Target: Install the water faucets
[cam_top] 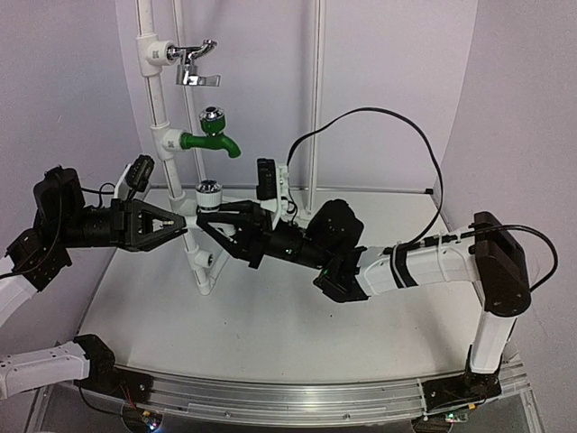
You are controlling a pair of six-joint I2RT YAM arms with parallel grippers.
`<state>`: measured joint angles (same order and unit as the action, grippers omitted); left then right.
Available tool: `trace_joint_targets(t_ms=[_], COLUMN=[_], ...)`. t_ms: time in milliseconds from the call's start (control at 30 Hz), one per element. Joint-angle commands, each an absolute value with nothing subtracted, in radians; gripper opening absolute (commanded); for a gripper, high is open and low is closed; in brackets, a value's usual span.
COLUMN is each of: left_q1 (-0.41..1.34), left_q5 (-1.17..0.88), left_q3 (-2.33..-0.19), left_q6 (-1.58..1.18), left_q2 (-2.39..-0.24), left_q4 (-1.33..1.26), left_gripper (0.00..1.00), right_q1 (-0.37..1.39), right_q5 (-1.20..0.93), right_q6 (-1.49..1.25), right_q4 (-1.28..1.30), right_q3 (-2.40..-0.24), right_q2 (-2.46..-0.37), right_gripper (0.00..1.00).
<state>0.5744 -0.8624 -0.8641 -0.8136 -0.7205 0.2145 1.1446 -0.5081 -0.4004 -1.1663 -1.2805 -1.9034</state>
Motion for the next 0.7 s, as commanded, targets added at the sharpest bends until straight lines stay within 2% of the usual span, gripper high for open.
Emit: trace_joint_targets(t_ms=[0, 67, 167, 233, 367, 667], left_q1=[0.581, 0.580, 0.579, 0.580, 0.580, 0.580], left_q5=[-0.884, -0.870, -0.864, -0.873, -0.896, -0.915], left_q3=[-0.879, -0.880, -0.894, -0.908, -0.914, -0.930], left_q6=[-0.806, -0.798, -0.777, -0.759, -0.746, -0.720], left_q2=[-0.721, -0.718, -0.730, -0.745, -0.757, -0.762], left_q4=[0.146, 0.147, 0.164, 0.189, 0.200, 0.247], left_gripper=[0.14, 0.02, 0.00, 0.00, 0.00, 0.00], right_q1=[1.149, 1.149, 1.148, 1.146, 1.142, 1.123], right_q5=[-0.481, -0.494, -0.574, -0.623, -0.659, -0.666], right_q6=[-0.420, -0.408, -0.328, -0.250, -0.118, -0.008], right_q4=[-1.162, -1.119, -0.950, -0.793, -0.601, -0.476], right_q3=[-1.324, -1.298, -1.265, -1.277, -1.314, -1.376], right_q2=[-1.898, -1.872, -1.815, -1.782, -1.743, -1.726], right_gripper=[0.03, 0.21, 0.48, 0.56, 0.61, 0.61])
